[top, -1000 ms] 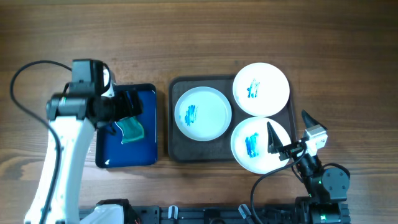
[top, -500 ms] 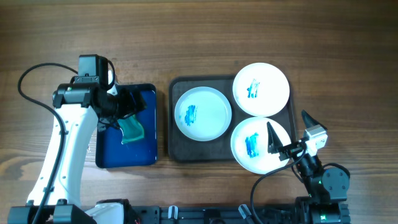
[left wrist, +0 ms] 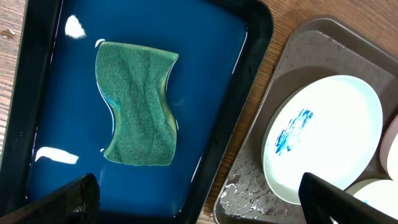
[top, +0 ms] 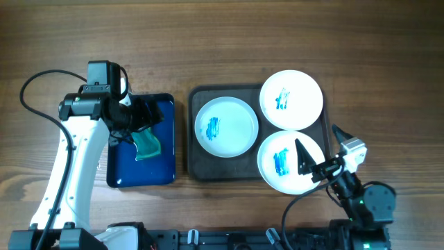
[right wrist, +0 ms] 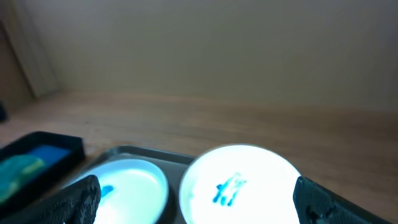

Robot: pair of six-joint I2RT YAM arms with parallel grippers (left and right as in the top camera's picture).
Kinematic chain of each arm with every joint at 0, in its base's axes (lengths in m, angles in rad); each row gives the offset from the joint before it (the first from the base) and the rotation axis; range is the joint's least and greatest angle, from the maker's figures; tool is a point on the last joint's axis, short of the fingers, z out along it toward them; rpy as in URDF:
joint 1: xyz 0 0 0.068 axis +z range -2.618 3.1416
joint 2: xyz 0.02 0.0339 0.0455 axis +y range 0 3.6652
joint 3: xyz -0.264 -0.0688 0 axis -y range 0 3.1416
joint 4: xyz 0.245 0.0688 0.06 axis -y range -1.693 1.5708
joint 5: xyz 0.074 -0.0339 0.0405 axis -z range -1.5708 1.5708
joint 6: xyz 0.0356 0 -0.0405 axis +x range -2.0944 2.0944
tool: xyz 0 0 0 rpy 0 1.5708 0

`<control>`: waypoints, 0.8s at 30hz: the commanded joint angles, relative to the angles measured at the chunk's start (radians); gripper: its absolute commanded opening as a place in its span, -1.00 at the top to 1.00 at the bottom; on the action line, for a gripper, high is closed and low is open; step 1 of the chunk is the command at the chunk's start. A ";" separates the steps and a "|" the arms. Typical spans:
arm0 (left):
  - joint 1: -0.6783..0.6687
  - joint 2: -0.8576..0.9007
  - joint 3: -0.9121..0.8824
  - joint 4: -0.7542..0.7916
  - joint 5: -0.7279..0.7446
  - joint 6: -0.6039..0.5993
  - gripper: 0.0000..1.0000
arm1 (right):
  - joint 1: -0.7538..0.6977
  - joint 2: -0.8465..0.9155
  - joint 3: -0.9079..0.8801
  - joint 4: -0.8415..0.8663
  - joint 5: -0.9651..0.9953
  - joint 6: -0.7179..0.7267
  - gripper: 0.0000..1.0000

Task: Clean dirty plates on tray and stack at the side
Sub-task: 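Raise the left gripper over the green sponge in the blue tray, then reach the right gripper to the left white plate and grip its rim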

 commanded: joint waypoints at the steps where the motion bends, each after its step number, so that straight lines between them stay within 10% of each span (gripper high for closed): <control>1: -0.004 0.000 0.018 0.003 0.015 -0.019 -1.00 | 0.006 0.159 0.198 -0.064 -0.079 0.021 -1.00; 16: -0.004 0.000 0.018 0.032 0.003 0.030 -0.99 | 0.113 1.279 0.866 -0.704 -0.399 -0.160 -0.99; 24: -0.004 0.001 0.015 -0.017 -0.172 0.055 -0.51 | 0.233 1.498 0.880 -0.634 -0.366 -0.048 -0.99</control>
